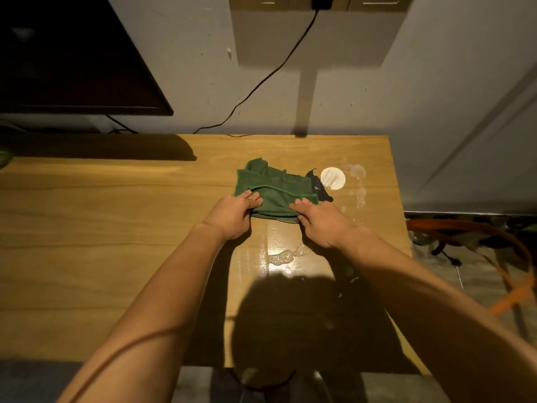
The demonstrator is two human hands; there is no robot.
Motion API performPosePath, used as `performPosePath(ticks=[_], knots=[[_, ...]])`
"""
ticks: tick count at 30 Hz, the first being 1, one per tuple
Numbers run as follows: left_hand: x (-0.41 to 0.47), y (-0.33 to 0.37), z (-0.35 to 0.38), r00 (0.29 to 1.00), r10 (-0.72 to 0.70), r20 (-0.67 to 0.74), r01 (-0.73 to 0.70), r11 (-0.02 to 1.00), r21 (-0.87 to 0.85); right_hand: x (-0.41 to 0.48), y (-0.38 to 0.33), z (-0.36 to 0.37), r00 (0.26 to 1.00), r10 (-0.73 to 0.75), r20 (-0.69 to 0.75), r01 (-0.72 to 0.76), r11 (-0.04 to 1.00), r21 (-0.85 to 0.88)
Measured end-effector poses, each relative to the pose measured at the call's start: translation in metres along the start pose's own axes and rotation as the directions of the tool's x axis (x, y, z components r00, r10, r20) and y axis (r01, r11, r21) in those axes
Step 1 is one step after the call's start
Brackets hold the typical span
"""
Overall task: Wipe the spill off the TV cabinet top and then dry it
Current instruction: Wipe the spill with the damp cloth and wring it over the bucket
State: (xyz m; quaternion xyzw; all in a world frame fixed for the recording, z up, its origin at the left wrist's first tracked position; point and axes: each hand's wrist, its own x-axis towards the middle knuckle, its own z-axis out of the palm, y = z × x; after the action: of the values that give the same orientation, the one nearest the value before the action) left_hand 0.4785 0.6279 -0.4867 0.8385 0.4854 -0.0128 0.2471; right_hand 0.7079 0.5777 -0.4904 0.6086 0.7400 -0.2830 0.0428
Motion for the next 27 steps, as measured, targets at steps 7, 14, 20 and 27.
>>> performPosePath(ticks=[7,14,20,27], knots=[[-0.026,-0.003,0.018,1.0,0.015,-0.009,-0.015,1.0,-0.009,-0.026,-0.016,0.018,0.999,0.049,-0.006,-0.049,0.998,0.038],[-0.058,-0.003,0.034,1.0,0.028,0.009,-0.028,1.0,-0.01,-0.055,-0.034,0.038,0.994,0.108,-0.006,-0.107,0.99,0.09],[-0.083,-0.003,0.046,0.999,0.054,0.007,-0.054,0.998,-0.01,-0.075,-0.048,0.055,0.986,0.164,-0.032,-0.16,0.981,0.107],[-0.118,0.0,0.06,0.997,0.071,-0.015,-0.072,0.996,-0.052,-0.1,-0.063,0.077,0.972,0.223,-0.076,-0.207,0.963,0.176]])
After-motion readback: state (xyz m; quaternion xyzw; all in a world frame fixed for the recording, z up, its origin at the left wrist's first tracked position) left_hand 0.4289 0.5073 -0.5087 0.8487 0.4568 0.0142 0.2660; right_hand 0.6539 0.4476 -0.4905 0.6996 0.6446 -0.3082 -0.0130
